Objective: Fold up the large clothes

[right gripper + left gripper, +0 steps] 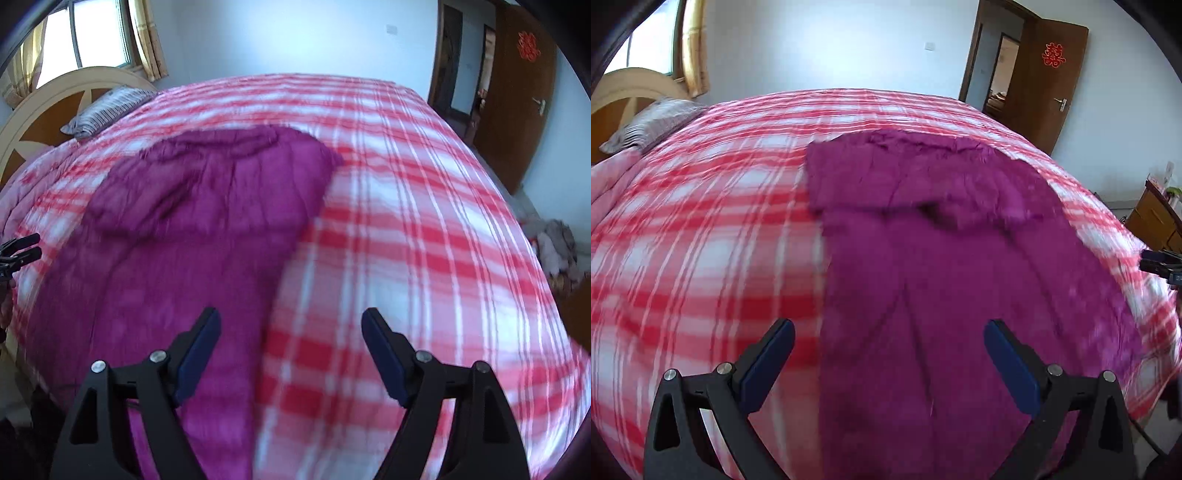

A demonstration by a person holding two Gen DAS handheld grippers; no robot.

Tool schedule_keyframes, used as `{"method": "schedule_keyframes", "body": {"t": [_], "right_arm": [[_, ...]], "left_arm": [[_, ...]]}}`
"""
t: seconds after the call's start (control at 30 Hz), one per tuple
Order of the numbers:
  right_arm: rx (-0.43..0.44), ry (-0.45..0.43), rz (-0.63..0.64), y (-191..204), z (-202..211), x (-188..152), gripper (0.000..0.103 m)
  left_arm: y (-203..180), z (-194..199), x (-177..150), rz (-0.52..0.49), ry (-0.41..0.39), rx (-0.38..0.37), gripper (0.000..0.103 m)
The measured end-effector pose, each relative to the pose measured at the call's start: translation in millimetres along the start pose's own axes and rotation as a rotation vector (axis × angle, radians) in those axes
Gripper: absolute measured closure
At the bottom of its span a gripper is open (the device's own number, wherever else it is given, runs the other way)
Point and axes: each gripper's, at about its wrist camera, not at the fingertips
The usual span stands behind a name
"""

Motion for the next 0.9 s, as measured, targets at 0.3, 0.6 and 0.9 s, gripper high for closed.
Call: {"method": "schedule_keyframes", "body": {"t": [0.3,0.6,0.9], "right_arm": [[0.072,0.054,-0.092,25,23,-102,0.029],[0.133,0.059,-0.158,52,5,-129,0.093],[0.260,-0.121,-0.163,47,121,-144,0.096]], "left_arm": [[6,-1,-74,0.028,0.032,0.026,0.001],[1,14,-91,-0.025,0.048,-0.043,0.095],[-7,156,-82,-0.012,-0.186,-0.389,0.098]]}}
Point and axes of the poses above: each gripper's, at about its wrist camera, not at the fingertips, and z roughly against the way its jaws point, y to its left, x to its top, and after that the axes turned 6 degrees about -x, right-handed
